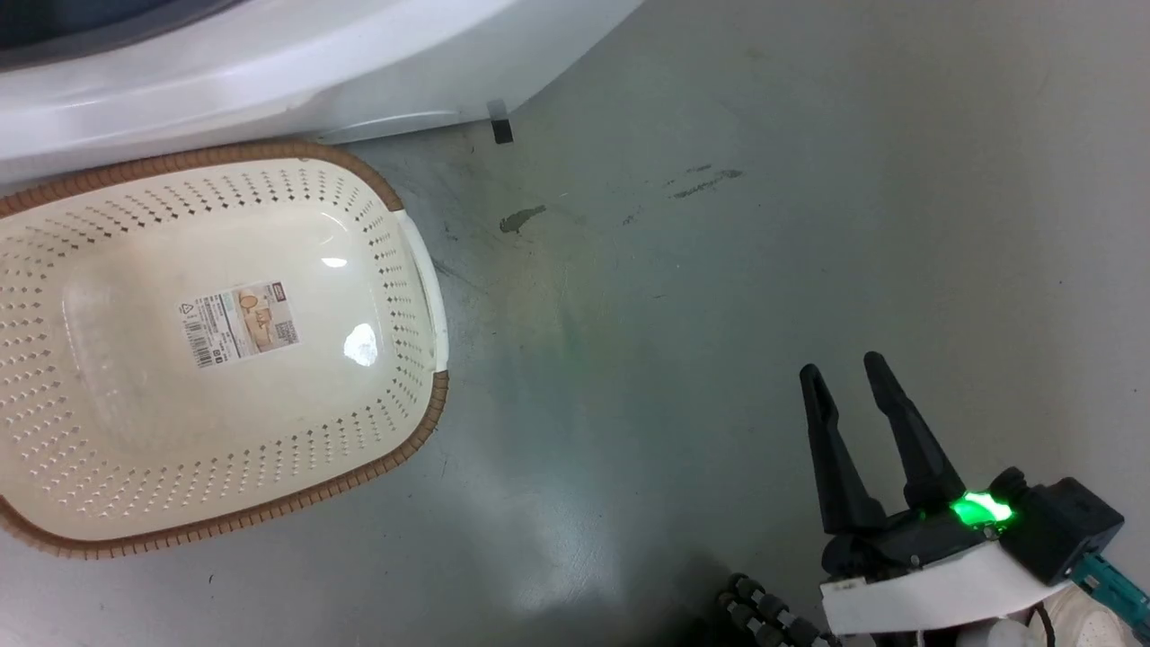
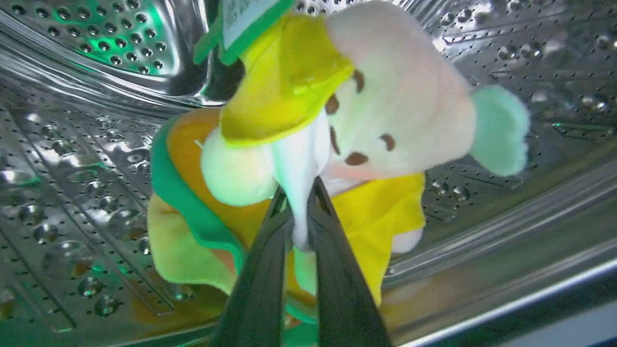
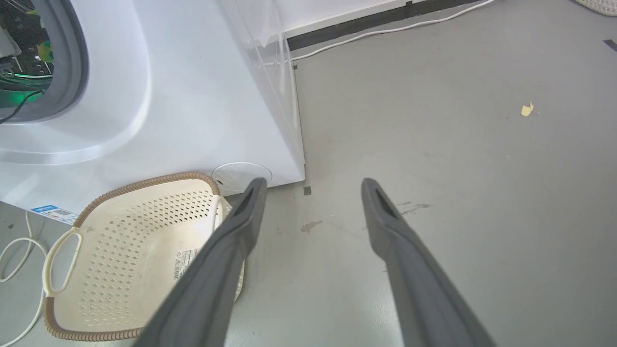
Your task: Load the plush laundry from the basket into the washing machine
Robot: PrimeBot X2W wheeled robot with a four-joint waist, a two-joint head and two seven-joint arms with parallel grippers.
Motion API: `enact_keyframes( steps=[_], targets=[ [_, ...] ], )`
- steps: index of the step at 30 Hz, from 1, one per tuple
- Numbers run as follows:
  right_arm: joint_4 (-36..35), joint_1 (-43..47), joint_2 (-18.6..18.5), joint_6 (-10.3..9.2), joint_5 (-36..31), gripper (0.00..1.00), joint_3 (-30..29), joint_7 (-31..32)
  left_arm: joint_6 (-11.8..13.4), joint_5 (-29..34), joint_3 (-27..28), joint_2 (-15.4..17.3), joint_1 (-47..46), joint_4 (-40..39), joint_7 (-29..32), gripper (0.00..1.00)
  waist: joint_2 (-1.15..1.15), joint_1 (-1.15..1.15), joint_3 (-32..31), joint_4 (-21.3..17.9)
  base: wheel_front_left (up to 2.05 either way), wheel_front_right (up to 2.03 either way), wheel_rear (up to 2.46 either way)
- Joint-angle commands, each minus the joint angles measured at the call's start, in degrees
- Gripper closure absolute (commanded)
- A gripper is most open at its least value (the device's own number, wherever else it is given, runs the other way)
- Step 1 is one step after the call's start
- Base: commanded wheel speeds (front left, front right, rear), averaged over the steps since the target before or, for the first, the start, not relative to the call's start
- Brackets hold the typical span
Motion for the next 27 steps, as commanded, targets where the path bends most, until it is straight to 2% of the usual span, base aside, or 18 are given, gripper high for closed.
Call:
enact_keyframes(
  steps=[1,9,10,11,20,24,27],
  targets=[
    [-0.1,-1.24,-0.01,0.03,0.4,0.0,-0.08,-0.26,-0.21,-0.21,-0.32,1.32,0.46,1.78,0.44,1.0,0.0,0.0,0.03,0.13,0.0,0.0,0.0],
    [0.15,-2.42,-0.01,0.03,-0.29,0.0,-1.23,-0.26,-0.21,-2.63,-3.49,0.35,0.6,5.61,-2.5,1.0,0.0,0.0,-1.12,1.73,0.0,0.0,0.0],
    [0.24,-2.48,-0.01,0.03,-0.51,0.0,-1.5,-0.26,-0.21,-2.86,-3.89,0.02,0.82,5.89,-3.38,0.97,0.0,0.0,-1.58,2.09,0.0,0.0,0.0],
    [0.35,-2.52,-0.01,0.03,-0.79,0.0,-1.79,-0.26,-0.21,-3.09,-4.3,-0.4,1.15,6.21,-4.31,0.0,0.0,0.0,-2.17,2.48,0.0,0.0,0.0],
    [2.14,-2.16,-0.01,0.03,-4.65,0.0,-5.08,-0.26,-0.22,-9.64,-6.27,-5.9,9.18,9.4,-13.46,0.0,0.0,0.0,-12.78,7.11,0.0,0.0,0.0],
    [2.98,-1.24,-0.01,0.03,-6.72,0.0,-6.81,-0.26,-0.22,-14.97,-6.23,-9.88,14.89,8.59,-18.21,0.0,0.0,0.0,-19.11,9.98,0.0,0.0,0.0],
    [3.77,-0.4,-0.01,0.03,-8.29,0.0,-8.42,-0.26,-0.22,-17.65,-6.49,-11.56,19.14,6.67,-20.91,0.0,0.0,0.0,-23.24,12.38,0.0,0.0,0.0]
  ],
)
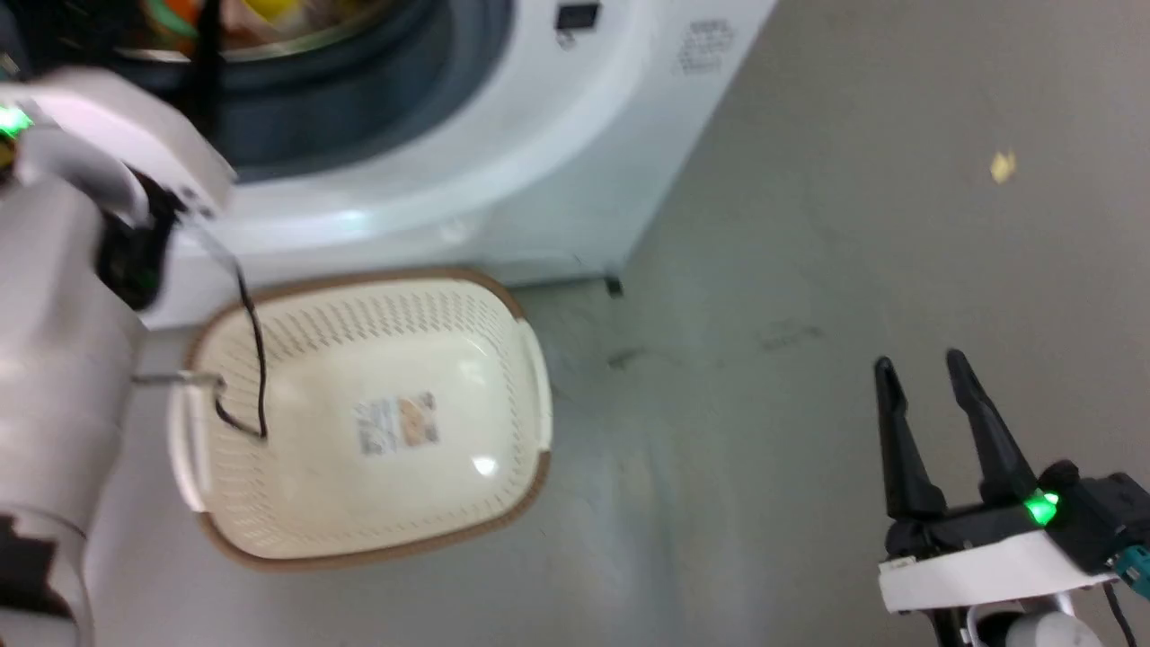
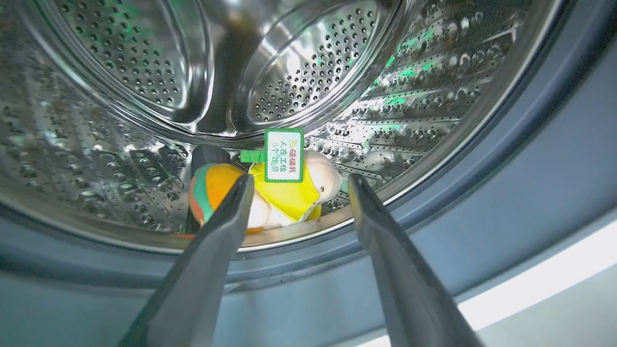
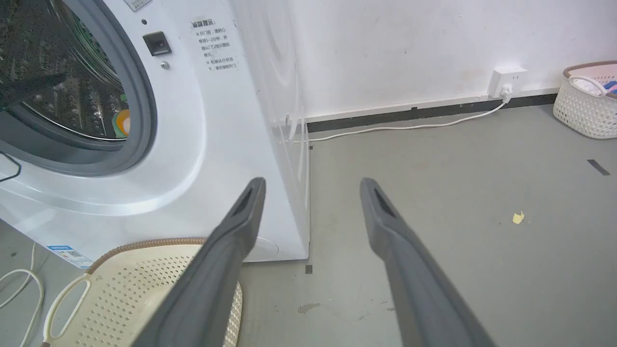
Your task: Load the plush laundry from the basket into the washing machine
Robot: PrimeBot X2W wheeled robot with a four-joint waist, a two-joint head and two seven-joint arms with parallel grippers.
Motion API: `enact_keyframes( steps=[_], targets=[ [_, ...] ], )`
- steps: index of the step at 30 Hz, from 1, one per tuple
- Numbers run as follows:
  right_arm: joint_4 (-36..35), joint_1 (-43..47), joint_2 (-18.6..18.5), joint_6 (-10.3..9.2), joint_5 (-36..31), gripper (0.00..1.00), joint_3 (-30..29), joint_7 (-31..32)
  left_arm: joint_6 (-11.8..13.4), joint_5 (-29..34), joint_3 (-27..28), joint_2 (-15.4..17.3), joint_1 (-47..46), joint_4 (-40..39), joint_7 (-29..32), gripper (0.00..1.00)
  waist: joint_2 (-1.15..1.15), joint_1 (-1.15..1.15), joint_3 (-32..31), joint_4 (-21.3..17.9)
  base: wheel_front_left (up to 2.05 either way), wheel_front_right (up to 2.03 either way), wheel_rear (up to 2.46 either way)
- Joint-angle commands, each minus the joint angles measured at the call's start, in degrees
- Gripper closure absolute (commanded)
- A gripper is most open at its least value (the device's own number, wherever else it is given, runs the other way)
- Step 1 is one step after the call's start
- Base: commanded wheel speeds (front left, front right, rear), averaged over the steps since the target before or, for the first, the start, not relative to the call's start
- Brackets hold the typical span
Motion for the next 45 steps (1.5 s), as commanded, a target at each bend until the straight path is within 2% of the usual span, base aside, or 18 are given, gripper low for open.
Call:
enact_keyframes(
  steps=[1,5,12,15,17,24,30,34,45],
  targets=[
    [0.47,0.77,-0.01,0.03,-0.6,0.0,-0.61,-0.26,0.19,-0.36,-0.14,0.0,2.12,-0.87,-1.03,0.0,0.0,0.01,-6.66,4.93,0.0,0.0,0.0],
    [1.39,1.73,-0.01,0.03,-2.07,0.0,-1.8,-0.26,0.5,0.67,-0.38,-1.14,8.6,-5.2,-2.29,0.0,0.0,0.01,-12.0,7.84,0.0,0.0,0.0],
    [2.3,3.91,-0.01,0.03,-3.66,0.0,-2.31,-0.26,5.93,4.3,6.81,-1.53,25.31,-22.13,-2.43,0.0,0.0,0.01,-20.1,11.57,0.0,0.0,0.0],
    [2.6,5.13,-0.01,0.03,-3.85,0.0,-2.47,-0.26,8.36,5.75,7.92,-1.56,34.63,-27.99,-2.43,0.0,0.0,0.01,-22.75,12.68,0.0,0.0,0.0],
    [2.65,6.09,-0.01,0.03,-3.9,0.0,-2.62,-0.26,10.65,7.08,8.12,-1.58,40.01,-31.5,-2.43,0.0,0.0,0.01,-24.0,13.47,0.0,0.0,0.0],
    [2.98,9.86,-0.01,0.03,-5.22,0.0,-1.67,-0.26,15.68,10.23,10.23,-4.0,54.85,-41.58,-2.44,0.0,0.0,0.01,-27.11,15.42,0.0,0.0,0.0],
    [3.56,12.29,-0.01,0.03,-5.07,0.0,-1.12,-0.26,19.0,15.16,12.85,-6.45,62.74,-45.23,-2.44,0.0,0.0,0.01,-27.99,16.08,0.0,0.0,0.0],
    [4.05,13.25,-0.01,0.03,-4.3,0.0,-1.32,-0.26,19.86,20.82,13.14,-7.02,65.38,-46.41,-2.44,0.0,0.0,0.01,-28.25,16.38,0.0,0.0,0.0],
    [4.79,13.9,-0.01,0.03,-4.2,0.0,-1.08,-0.26,17.47,22.91,17.54,-11.61,68.03,-46.94,-2.44,0.0,0.0,0.01,-28.58,16.61,0.0,0.0,0.0]
  ],
)
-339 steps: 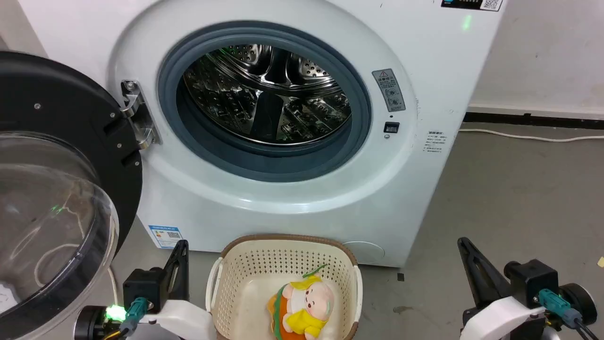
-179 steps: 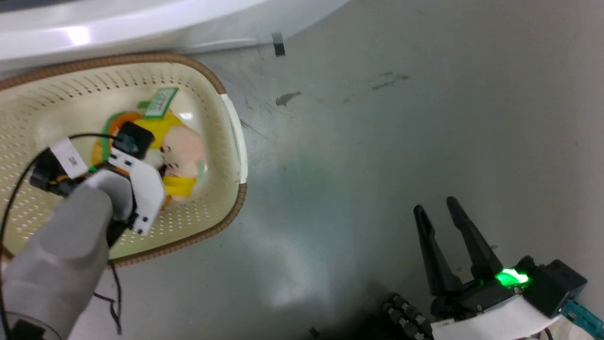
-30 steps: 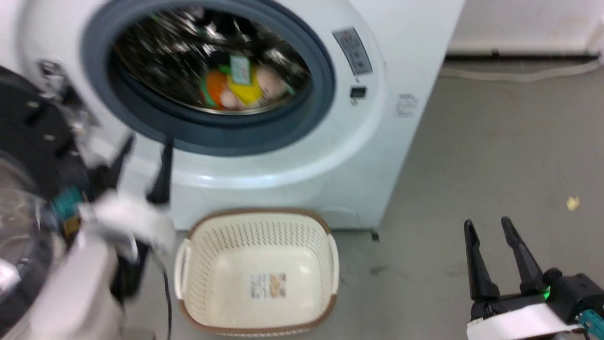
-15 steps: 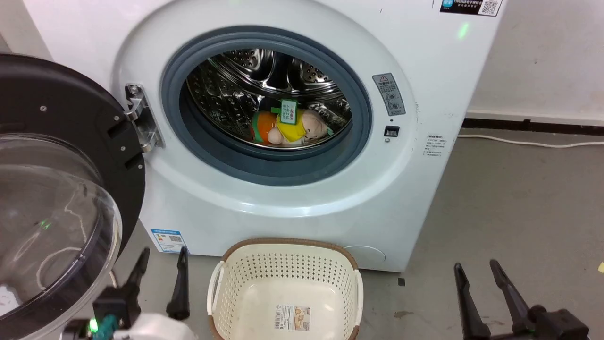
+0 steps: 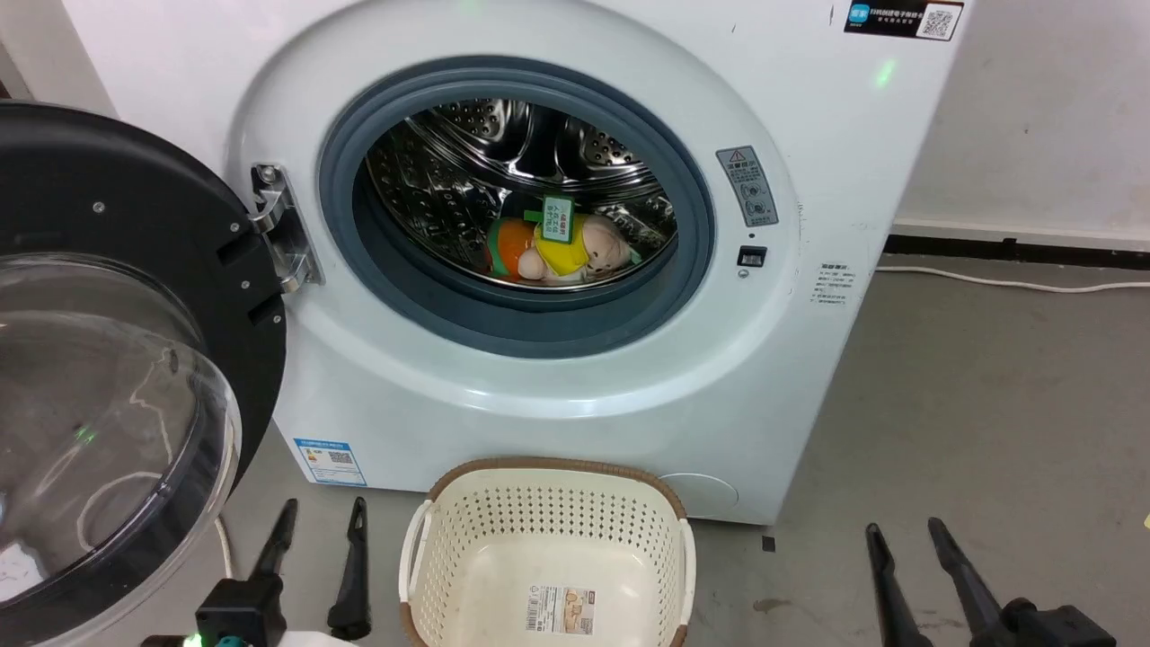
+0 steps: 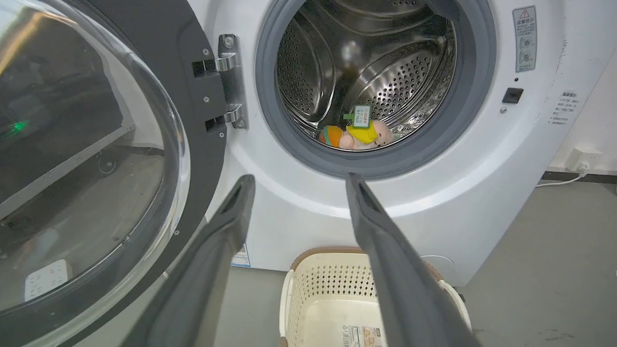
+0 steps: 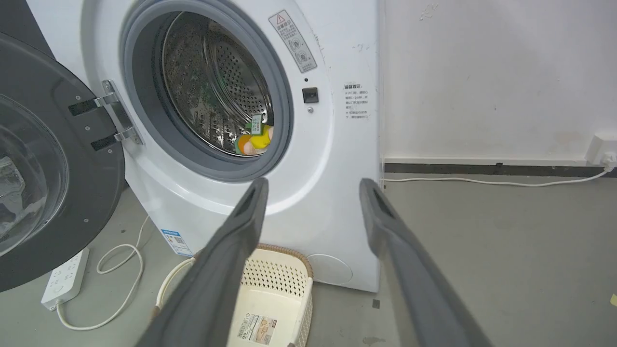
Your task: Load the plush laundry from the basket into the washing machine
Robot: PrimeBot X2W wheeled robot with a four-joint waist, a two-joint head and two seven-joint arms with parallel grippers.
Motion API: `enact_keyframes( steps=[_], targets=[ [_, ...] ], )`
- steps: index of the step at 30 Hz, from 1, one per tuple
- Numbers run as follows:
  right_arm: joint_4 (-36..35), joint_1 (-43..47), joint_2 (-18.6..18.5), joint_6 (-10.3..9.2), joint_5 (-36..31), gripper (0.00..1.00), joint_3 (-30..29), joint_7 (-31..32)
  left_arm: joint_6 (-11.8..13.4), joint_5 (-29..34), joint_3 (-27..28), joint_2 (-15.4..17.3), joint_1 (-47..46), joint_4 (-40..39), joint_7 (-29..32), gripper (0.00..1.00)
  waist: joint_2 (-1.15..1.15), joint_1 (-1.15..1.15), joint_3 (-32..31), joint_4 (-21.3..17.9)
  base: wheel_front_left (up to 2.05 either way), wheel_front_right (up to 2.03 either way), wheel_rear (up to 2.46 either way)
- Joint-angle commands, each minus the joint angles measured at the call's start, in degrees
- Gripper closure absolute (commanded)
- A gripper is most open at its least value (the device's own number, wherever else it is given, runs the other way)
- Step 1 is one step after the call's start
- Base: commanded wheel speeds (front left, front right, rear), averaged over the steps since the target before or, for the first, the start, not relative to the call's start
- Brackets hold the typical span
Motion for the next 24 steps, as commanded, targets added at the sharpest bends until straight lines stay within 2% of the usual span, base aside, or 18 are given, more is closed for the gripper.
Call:
enact_keyframes(
  steps=[1,24],
  targets=[
    [-0.02,-0.04,0.0,0.0,-0.03,1.0,0.01,0.04,-0.02,0.04,-0.04,-0.07,-0.01,0.0,0.04,1.0,0.0,0.0,0.0,0.0,0.0,0.0,0.0],
    [-0.5,-1.58,-0.01,0.0,-1.86,1.0,-0.3,2.55,-1.71,3.12,2.06,-2.24,-0.51,-1.04,2.54,1.0,0.0,0.0,0.29,-0.2,0.0,0.0,0.0]
  ],
)
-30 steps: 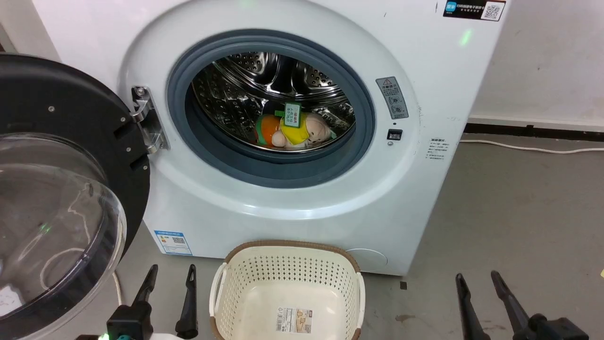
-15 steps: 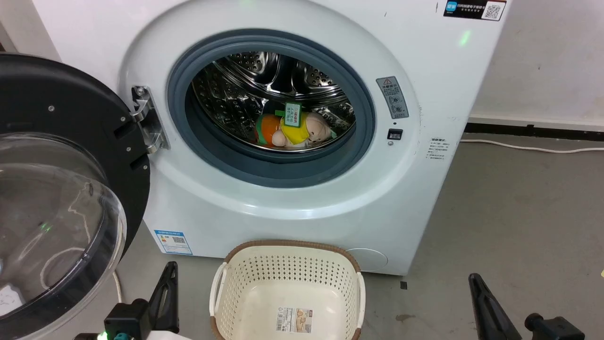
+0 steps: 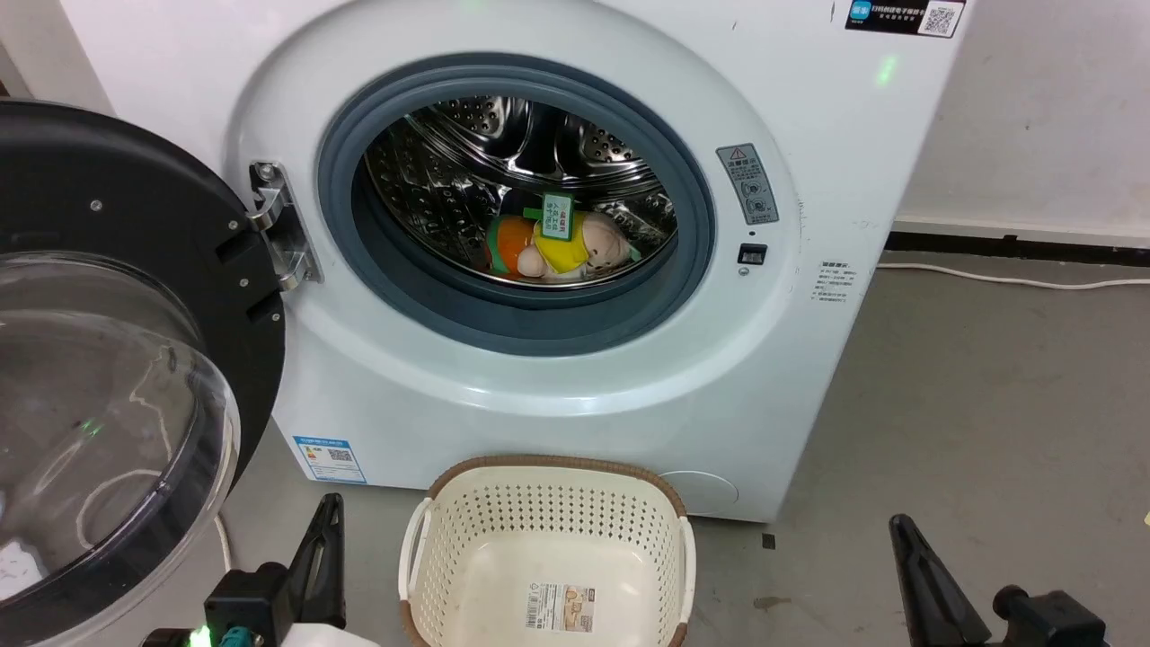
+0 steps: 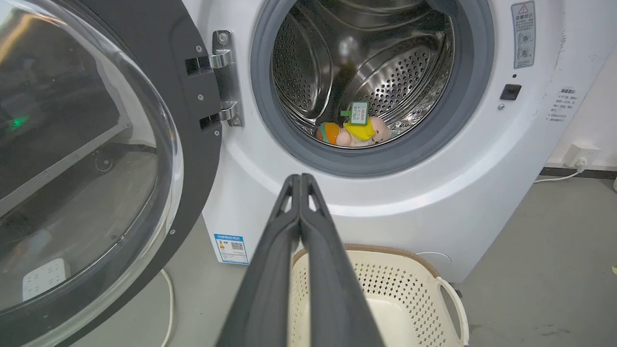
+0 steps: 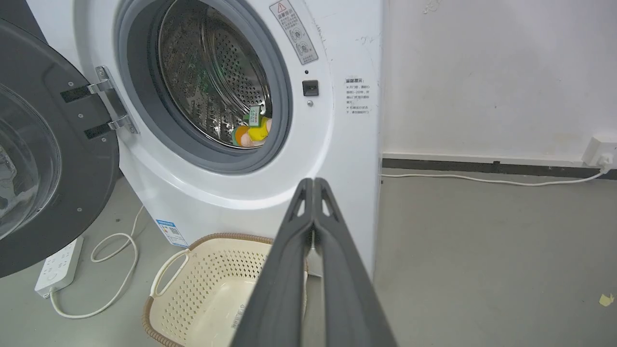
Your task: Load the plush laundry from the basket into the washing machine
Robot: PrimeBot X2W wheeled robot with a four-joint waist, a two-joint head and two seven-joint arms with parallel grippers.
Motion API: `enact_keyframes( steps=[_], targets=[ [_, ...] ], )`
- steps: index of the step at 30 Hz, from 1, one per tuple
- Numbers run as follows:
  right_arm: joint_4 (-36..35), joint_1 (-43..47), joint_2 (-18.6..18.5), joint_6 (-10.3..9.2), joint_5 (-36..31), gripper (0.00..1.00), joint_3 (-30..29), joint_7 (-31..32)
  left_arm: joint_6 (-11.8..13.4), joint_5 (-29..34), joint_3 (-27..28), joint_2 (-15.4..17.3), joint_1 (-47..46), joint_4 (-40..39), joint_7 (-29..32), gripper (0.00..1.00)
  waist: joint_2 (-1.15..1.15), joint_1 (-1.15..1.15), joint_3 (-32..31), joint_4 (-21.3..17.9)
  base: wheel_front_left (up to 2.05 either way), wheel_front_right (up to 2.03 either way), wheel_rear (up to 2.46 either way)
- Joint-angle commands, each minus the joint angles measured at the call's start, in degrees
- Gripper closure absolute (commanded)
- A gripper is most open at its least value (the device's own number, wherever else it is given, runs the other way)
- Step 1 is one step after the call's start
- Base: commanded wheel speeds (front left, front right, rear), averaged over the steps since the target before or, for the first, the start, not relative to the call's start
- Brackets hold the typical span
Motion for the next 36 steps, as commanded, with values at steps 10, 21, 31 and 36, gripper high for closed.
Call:
enact_keyframes(
  steps=[10,21,31,36],
  targets=[
    [-0.57,-1.47,0.0,0.0,-1.18,1.0,-0.27,1.53,-0.98,2.07,1.26,-1.2,-0.68,-0.83,1.45,1.0,0.0,0.0,0.13,-0.09,0.0,0.0,0.0],
    [-0.87,-2.4,-0.01,0.01,-2.3,1.0,-0.46,3.06,-2.01,3.95,2.54,-2.51,-0.99,-1.46,2.98,1.0,0.0,0.0,0.3,-0.21,0.0,0.0,0.0],
    [-1.11,-3.12,-0.01,0.01,-3.16,1.0,-0.61,4.23,-2.8,5.39,3.51,-3.51,-1.22,-1.94,4.15,1.0,0.0,0.0,0.44,-0.3,0.0,0.0,0.0],
    [-1.22,-3.48,-0.01,0.01,-3.58,1.0,-0.68,4.82,-3.2,6.11,4.0,-4.01,-1.34,-2.19,4.73,1.0,0.0,0.0,0.5,-0.35,0.0,0.0,0.0]
  ],
)
